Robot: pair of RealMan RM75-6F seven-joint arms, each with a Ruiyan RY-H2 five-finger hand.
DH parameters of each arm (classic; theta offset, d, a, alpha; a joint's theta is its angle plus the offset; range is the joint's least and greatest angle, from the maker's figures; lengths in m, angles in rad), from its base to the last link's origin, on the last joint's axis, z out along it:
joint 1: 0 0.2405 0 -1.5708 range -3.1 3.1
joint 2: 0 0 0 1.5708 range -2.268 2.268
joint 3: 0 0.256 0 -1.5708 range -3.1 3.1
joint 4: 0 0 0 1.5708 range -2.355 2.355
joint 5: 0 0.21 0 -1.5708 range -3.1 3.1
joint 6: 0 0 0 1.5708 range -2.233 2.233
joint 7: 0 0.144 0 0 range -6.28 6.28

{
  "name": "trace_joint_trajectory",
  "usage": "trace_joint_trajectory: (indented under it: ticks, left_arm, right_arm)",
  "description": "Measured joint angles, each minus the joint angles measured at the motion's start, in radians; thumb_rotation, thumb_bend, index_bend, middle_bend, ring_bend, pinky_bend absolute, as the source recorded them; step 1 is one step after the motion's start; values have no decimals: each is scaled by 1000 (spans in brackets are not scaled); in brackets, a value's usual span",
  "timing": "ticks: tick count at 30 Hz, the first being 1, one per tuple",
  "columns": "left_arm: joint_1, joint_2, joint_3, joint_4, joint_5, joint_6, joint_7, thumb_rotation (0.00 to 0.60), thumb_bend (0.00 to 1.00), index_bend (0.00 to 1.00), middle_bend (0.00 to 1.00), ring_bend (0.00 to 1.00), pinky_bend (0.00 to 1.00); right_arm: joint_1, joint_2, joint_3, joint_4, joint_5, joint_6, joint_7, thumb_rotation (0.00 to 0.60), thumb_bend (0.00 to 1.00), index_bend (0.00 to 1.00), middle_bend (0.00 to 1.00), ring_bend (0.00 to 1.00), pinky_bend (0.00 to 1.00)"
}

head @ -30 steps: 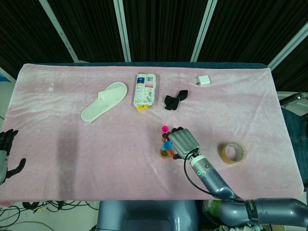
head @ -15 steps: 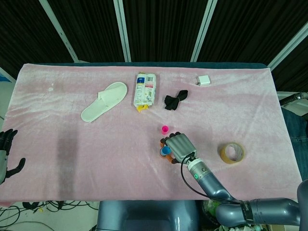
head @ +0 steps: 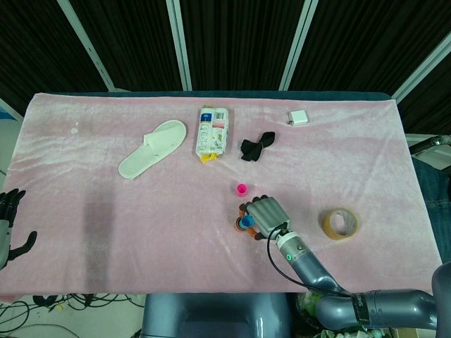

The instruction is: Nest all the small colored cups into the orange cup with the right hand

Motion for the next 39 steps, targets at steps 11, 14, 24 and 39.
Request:
trace_joint_trajectory:
  ticks: [11, 14, 24, 39]
  left_arm:
    - [1, -1, -2, -1, -1, 3, -2, 600, 342, 70, 57, 0, 8]
    - [1, -1, -2, -1, -2, 4, -2, 600, 342, 70, 57, 0, 8]
    - [4, 2, -6, -1, -8, 7, -12, 600, 342, 70, 57, 0, 8]
    - [6, 5, -13, 1, -18, 9, -18, 600, 342, 70, 57, 0, 7]
  right_arm:
    - [13, -3, 25, 16, 45, -23, 22, 600, 264, 218, 227, 245, 285]
    - [17, -1, 45, 22, 57, -24, 42, 600, 264, 217, 227, 246, 285]
    - [31, -78, 73, 184, -3, 6, 63, 600, 265, 218, 233, 249, 285]
    - [70, -202, 95, 440, 20, -108, 117, 600, 272, 264, 286, 251, 285]
